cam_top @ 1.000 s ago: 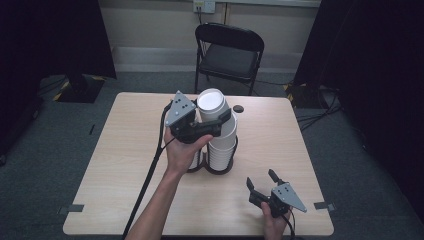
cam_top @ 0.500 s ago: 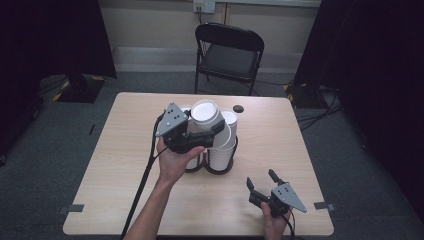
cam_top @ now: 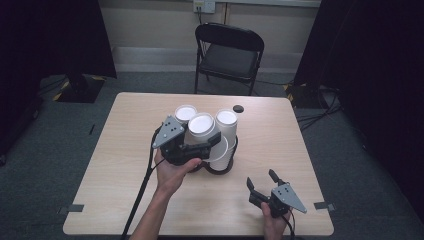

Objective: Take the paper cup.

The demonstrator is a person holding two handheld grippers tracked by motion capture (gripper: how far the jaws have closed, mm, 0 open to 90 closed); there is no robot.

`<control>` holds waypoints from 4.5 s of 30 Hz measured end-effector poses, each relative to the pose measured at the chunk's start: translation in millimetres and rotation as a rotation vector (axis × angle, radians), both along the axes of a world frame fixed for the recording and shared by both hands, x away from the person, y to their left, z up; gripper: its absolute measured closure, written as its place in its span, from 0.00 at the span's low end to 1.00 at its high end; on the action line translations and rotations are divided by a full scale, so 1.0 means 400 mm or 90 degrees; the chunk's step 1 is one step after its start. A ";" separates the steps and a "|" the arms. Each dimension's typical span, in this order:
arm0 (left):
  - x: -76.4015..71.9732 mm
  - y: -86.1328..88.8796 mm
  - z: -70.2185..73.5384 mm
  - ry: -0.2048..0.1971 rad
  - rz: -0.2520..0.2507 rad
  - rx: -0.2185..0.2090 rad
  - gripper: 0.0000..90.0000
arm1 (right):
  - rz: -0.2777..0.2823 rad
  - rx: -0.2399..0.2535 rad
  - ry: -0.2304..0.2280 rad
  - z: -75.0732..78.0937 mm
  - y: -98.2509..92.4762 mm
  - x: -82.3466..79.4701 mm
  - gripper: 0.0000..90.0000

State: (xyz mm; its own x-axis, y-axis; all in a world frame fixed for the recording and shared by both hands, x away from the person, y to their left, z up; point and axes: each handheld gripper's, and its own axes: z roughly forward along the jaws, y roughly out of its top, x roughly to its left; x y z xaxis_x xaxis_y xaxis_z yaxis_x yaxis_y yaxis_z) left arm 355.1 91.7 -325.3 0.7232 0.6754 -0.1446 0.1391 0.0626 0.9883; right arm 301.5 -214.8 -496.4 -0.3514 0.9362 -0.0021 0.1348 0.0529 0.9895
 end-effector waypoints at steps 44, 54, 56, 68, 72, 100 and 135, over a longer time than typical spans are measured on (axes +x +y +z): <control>-0.062 0.068 -0.248 0.198 -0.054 -0.106 0.23 | 0.236 -0.039 -0.026 0.000 0.199 -0.073 0.37; -0.078 0.088 -0.276 0.226 -0.046 -0.137 0.23 | 0.268 -0.025 -0.046 0.003 0.219 -0.069 0.31; -0.081 0.090 -0.279 0.234 -0.044 -0.145 0.23 | 0.266 -0.021 -0.052 0.004 0.219 -0.068 0.30; -0.082 0.077 -0.280 0.248 -0.050 -0.161 0.23 | 0.273 -0.017 -0.099 0.009 0.230 -0.054 0.39; -0.083 0.072 -0.277 0.248 -0.059 -0.163 0.23 | 0.277 -0.025 -0.138 0.013 0.238 -0.054 0.46; -0.091 0.039 -0.299 0.315 -0.082 -0.196 0.19 | 0.246 -0.018 -0.192 0.016 0.245 -0.030 0.84; -0.056 0.093 -0.267 0.230 -0.007 -0.161 0.17 | 0.276 0.018 -0.084 0.024 0.219 -0.029 0.96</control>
